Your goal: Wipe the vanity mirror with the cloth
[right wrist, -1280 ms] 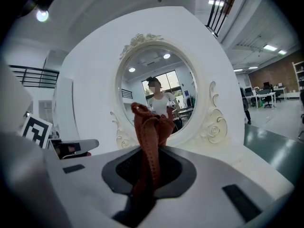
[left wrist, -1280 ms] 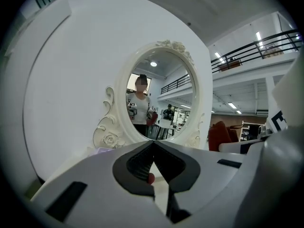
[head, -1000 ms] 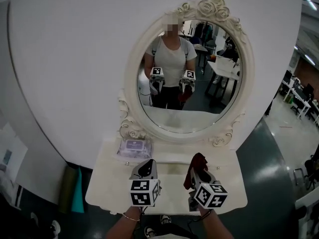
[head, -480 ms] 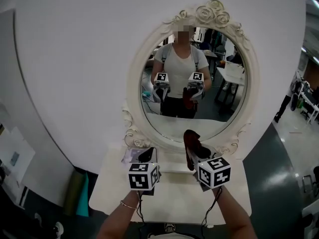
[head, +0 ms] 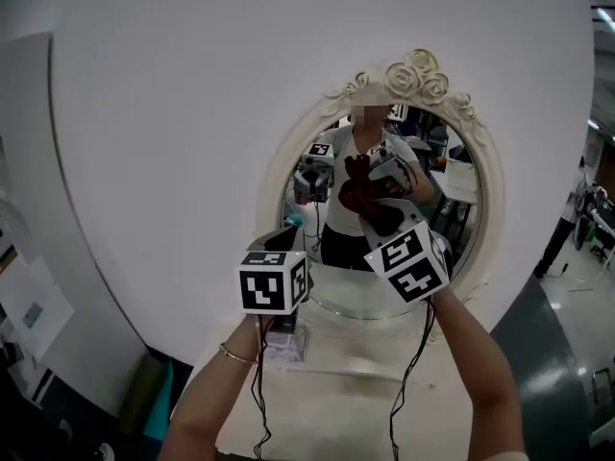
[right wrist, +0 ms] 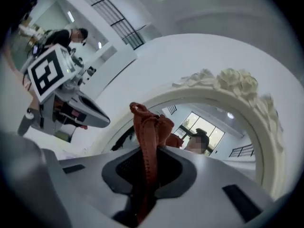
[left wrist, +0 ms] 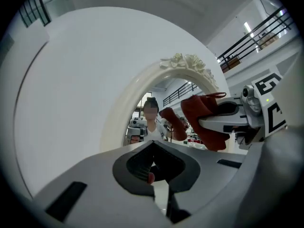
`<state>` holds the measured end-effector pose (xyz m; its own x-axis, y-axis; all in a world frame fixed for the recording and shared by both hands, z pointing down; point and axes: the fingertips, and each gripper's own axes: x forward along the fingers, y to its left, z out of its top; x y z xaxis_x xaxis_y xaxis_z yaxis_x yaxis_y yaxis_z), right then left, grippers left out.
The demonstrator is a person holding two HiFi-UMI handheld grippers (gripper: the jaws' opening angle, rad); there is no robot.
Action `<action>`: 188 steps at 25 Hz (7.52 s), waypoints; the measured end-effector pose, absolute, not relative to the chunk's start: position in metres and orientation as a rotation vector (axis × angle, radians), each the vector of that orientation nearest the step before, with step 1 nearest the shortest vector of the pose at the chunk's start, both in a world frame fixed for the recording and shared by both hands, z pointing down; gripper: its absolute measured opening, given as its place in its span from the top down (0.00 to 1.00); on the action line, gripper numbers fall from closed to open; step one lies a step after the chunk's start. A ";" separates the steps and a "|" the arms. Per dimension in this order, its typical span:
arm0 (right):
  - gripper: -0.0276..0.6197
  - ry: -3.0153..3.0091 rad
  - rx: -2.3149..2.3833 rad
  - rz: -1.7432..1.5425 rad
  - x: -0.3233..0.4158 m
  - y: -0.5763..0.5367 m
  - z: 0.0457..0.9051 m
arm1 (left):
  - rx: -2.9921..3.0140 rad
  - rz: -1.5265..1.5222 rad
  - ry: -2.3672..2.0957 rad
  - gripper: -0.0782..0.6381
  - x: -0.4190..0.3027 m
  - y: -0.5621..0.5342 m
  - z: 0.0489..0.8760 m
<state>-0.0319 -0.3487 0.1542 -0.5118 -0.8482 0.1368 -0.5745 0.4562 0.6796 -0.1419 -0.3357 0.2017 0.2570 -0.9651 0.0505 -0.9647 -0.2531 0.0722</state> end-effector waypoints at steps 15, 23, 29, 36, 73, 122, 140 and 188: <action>0.86 -1.791 1.111 -1.178 -0.081 -0.397 0.071 | 2.482 -0.021 -1.935 0.89 -0.148 -0.357 0.130; 0.86 -1.744 1.088 -1.215 -0.088 -0.394 0.079 | 2.441 -0.054 -1.915 0.89 -0.155 -0.360 0.149; 0.86 -1.774 0.981 -1.170 -0.109 -0.390 0.129 | 2.382 -0.025 -1.904 0.89 -0.167 -0.354 0.188; 0.86 -1.801 0.881 -1.139 -0.130 -0.390 0.215 | 2.246 0.023 -1.851 0.89 -0.188 -0.348 0.275; 0.86 -1.698 1.066 -1.244 -0.030 -0.363 0.106 | 2.487 -0.084 -1.723 0.89 -0.109 -0.348 0.178; 0.86 -1.775 0.777 -0.898 -0.010 -0.379 0.410 | 2.260 0.320 -1.561 0.89 -0.078 -0.347 0.446; 0.86 -1.825 0.676 -0.789 -0.014 -0.380 0.487 | 2.200 0.365 -1.508 0.89 -0.082 -0.348 0.497; 0.86 -1.481 1.079 -1.238 0.137 -0.387 0.118 | 2.717 0.047 -1.470 0.89 0.092 -0.385 0.176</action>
